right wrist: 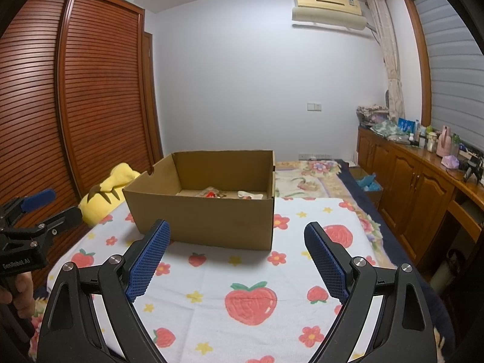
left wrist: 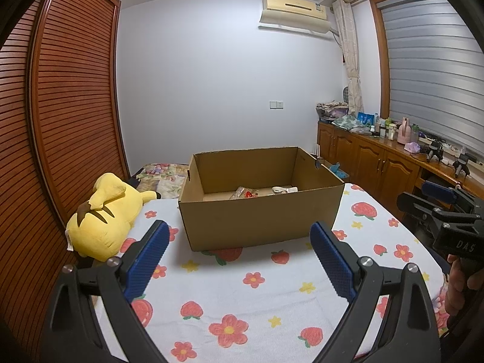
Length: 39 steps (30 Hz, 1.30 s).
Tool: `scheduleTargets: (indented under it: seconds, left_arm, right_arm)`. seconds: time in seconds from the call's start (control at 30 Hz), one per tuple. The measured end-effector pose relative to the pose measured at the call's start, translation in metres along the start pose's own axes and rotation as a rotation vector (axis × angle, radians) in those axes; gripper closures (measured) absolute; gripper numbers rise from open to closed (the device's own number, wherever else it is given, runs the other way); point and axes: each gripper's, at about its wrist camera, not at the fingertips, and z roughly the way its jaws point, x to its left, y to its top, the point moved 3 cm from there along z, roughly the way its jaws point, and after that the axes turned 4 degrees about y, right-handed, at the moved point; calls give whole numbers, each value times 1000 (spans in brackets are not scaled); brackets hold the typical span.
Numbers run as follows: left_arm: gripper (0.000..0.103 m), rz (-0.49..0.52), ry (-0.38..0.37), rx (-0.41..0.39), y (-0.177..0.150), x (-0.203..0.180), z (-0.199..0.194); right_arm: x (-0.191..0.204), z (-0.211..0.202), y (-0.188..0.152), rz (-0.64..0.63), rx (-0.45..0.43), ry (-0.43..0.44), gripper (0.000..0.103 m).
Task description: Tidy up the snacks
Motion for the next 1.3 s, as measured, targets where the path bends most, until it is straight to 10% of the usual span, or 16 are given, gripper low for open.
scheduleTargets:
  seconds: [1.3]
  left_arm:
    - [8, -1, -3, -3, -1, 1, -2]
  right_arm:
    - [-1, -1, -1, 5, 0, 1, 11]
